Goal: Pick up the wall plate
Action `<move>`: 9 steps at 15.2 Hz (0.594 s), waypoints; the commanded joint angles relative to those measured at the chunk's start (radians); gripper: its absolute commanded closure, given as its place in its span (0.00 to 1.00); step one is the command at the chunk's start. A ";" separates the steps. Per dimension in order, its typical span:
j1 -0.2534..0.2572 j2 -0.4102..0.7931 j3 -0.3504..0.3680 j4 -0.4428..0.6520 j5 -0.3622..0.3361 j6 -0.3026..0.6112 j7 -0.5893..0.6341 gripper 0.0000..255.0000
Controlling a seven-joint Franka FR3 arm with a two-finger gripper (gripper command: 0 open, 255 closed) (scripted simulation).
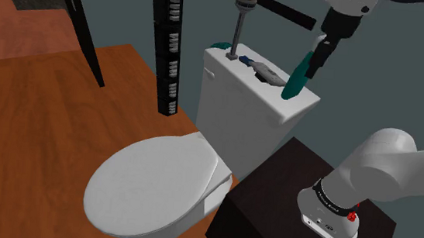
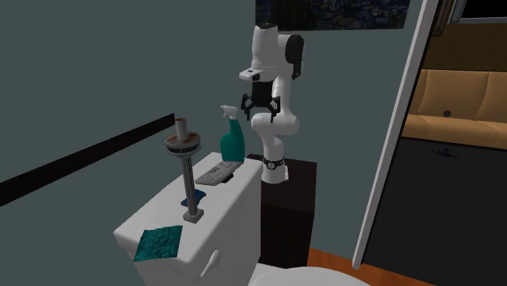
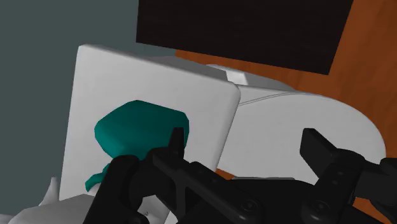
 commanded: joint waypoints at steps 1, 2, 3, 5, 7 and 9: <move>0.000 0.000 0.000 0.000 0.000 0.000 0.000 0.00; -0.010 0.044 0.046 0.008 -0.030 0.019 0.045 0.00; -0.023 0.090 0.091 0.018 -0.062 0.034 0.092 0.00; -0.052 0.190 0.178 0.046 -0.135 0.056 0.191 0.00; -0.086 0.300 0.261 0.082 -0.219 0.060 0.297 0.00; -0.121 0.421 0.338 0.129 -0.315 0.044 0.411 0.00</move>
